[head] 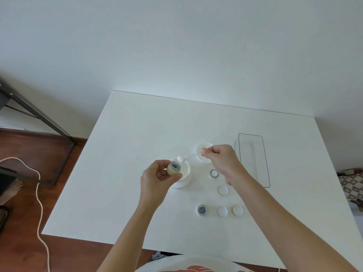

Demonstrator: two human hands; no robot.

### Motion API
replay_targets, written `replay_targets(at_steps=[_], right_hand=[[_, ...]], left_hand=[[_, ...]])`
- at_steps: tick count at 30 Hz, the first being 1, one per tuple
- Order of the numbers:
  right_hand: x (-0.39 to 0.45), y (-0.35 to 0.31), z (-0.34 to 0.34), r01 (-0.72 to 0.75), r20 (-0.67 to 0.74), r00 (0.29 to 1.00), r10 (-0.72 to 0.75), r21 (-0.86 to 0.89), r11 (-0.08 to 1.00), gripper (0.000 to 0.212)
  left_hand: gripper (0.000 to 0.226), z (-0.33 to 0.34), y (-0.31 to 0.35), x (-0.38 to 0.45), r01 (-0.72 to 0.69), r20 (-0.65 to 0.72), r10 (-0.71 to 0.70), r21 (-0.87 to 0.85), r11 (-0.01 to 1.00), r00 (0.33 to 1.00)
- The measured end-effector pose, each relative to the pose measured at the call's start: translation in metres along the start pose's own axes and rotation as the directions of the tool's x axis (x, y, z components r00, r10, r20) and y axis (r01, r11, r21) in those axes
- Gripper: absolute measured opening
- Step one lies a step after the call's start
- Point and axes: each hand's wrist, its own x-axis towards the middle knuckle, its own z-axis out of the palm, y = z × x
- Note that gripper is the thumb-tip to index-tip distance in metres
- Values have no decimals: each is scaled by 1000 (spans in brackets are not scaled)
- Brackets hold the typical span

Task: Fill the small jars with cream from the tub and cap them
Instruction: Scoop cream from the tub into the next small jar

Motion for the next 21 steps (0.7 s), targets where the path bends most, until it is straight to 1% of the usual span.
replay_targets(at_steps=[2,6,8,10,12,13,14,16,18,19,21], right_hand=[[-5,-3,1,54,-14,998,-54,-18,998,24],[-11,-3,5,176,-93,978,-185,-100,979,23],[-14,-2,8,265,-121,950,-289,-181,947,21],[-19,-2,10,374,-134,897,-420,-272,887,17],[-26,-1,13,504,-121,813,-570,-343,792,12],[-30,0,13,563,-98,762,-640,-389,729,10],[-33,2,13,613,-63,706,-705,-443,654,9],[-38,6,11,695,22,573,-819,-544,471,10],[-42,11,9,734,89,435,-896,-611,296,13],[-44,13,9,737,106,380,-919,-635,232,13],[-47,17,7,727,113,316,-942,-667,163,13]], left_hand=[[34,2,3,1,-8,8,8,-10,1000,1000],[34,4,7,1,-18,13,18,-11,1000,1000],[34,4,8,0,-14,11,14,-12,1000,1000],[33,4,8,0,-15,6,15,-17,1000,1000],[32,4,8,0,-21,2,21,-20,1000,1000],[32,4,8,0,-23,1,23,-21,1000,1000],[31,5,8,0,-24,2,24,-23,999,1000],[30,5,8,0,-25,3,25,-26,999,1000],[29,5,8,-1,-28,1,28,-31,999,1000],[29,5,8,-1,-31,0,31,-33,999,1000],[30,5,7,-1,-34,-3,34,-34,999,999]])
